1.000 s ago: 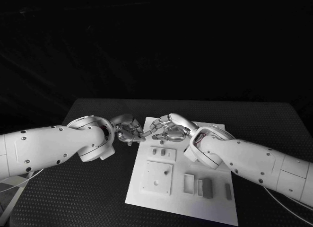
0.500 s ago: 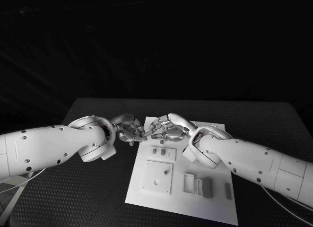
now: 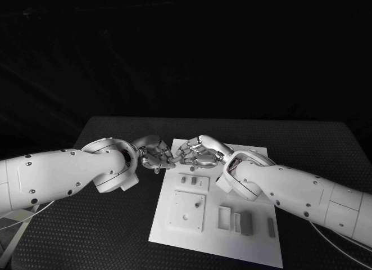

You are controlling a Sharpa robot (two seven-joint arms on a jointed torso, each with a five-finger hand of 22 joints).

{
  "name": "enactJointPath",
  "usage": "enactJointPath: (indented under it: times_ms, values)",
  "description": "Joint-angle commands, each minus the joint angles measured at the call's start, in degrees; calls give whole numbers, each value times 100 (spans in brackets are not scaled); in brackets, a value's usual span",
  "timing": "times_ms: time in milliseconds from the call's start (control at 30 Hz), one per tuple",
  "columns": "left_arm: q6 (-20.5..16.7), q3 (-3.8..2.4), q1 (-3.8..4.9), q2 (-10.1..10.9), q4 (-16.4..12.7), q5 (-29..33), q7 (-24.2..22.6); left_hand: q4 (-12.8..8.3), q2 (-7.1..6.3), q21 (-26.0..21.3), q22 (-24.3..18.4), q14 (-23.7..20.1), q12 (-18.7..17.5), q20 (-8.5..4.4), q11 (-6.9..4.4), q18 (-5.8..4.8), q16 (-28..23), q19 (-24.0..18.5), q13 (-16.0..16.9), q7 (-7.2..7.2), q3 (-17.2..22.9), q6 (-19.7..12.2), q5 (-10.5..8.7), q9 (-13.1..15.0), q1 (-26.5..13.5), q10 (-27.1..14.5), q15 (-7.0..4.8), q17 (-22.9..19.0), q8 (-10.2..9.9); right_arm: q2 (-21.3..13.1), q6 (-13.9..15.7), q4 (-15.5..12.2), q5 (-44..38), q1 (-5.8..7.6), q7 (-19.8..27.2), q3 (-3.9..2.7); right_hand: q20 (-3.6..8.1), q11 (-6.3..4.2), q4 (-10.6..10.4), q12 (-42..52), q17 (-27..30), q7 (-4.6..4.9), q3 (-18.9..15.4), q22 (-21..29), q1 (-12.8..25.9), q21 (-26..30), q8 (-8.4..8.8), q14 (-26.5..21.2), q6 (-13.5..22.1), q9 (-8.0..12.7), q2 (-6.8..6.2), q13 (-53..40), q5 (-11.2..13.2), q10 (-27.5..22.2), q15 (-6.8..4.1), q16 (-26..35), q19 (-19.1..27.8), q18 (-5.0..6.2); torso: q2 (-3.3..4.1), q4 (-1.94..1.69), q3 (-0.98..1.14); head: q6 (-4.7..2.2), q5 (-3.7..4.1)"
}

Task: Assemble the parts on the task board

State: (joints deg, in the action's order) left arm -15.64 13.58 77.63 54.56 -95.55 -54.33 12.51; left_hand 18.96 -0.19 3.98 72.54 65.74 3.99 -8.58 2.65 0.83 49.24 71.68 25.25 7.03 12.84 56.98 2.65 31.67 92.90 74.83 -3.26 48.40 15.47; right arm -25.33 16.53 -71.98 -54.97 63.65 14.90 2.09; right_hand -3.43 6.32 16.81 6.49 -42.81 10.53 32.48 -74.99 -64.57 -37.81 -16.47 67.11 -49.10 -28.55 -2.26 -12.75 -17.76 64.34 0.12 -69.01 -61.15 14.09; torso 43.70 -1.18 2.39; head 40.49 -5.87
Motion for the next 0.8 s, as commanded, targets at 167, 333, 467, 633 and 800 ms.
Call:
enactJointPath:
  times_ms: [167, 333, 467, 633, 800]
  values:
    - [-12, -3, 11, -15, -23, 70, -99, -323, 58, 30, 7, 19, 23, -15, 4, 82, 21, 18, 8, -39, 359, 85, 17, 113, -23, 55, -9, -2, 107, 62, 10, 25, -54, -57, 16, 0, 53, -43, 2, 69, 17, -30, 144, -111, -72, -44, -62, 49, -96, -1, -18, -38, -12, 176, -70, -43, -56, 91, 1, 2, 2, 16, -3]
    - [-10, -3, 11, -21, -25, 75, -109, -323, 58, 30, 8, 21, 22, -15, 4, 82, 22, 19, 8, -39, 362, 84, 17, 114, -23, 56, -10, -2, 107, 91, 11, 23, -59, -80, 6, 0, 70, -81, 2, 114, 23, -37, 198, -113, -75, -66, -66, 90, -112, 5, -21, -72, -8, 274, -107, -53, -93, 91, 1, 0, 2, 24, -7]
    - [-3, -3, 11, -19, -34, 83, -112, -324, 58, 30, 8, 22, 22, -16, 3, 82, 23, 20, 7, -39, 364, 83, 17, 114, -23, 57, -11, -2, 108, 95, 38, 30, -59, -81, 0, -1, 73, -86, 3, 116, 24, -39, 207, -113, -75, -71, -68, 99, -116, 5, -21, -77, -7, 280, -113, -55, -100, 91, 0, 0, 0, 26, -8]
    - [17, -3, 11, -20, -34, 94, -108, -324, 58, 29, 8, 24, 21, -16, 3, 81, 23, 21, 7, -38, 367, 83, 16, 115, -25, 57, -11, -2, 108, 98, 46, 23, -59, -83, 10, -1, 76, -88, 0, 113, 26, -40, 216, -112, -69, -74, -69, 106, -121, 6, -19, -81, -7, 279, -114, -56, -106, 91, -1, 2, 1, 30, -11]
    - [38, -3, 11, -23, -41, 97, -107, -325, 57, 29, 8, 25, 21, -16, 2, 81, 24, 21, 7, -38, 369, 82, 17, 116, -26, 58, -12, -2, 108, 109, 92, 23, -33, -85, 33, -1, 83, -97, -2, 121, 31, -66, 247, -110, -50, -84, -96, 131, -172, -1, 25, -101, -6, 302, -124, -58, -128, 91, 0, 0, 1, 33, -13]
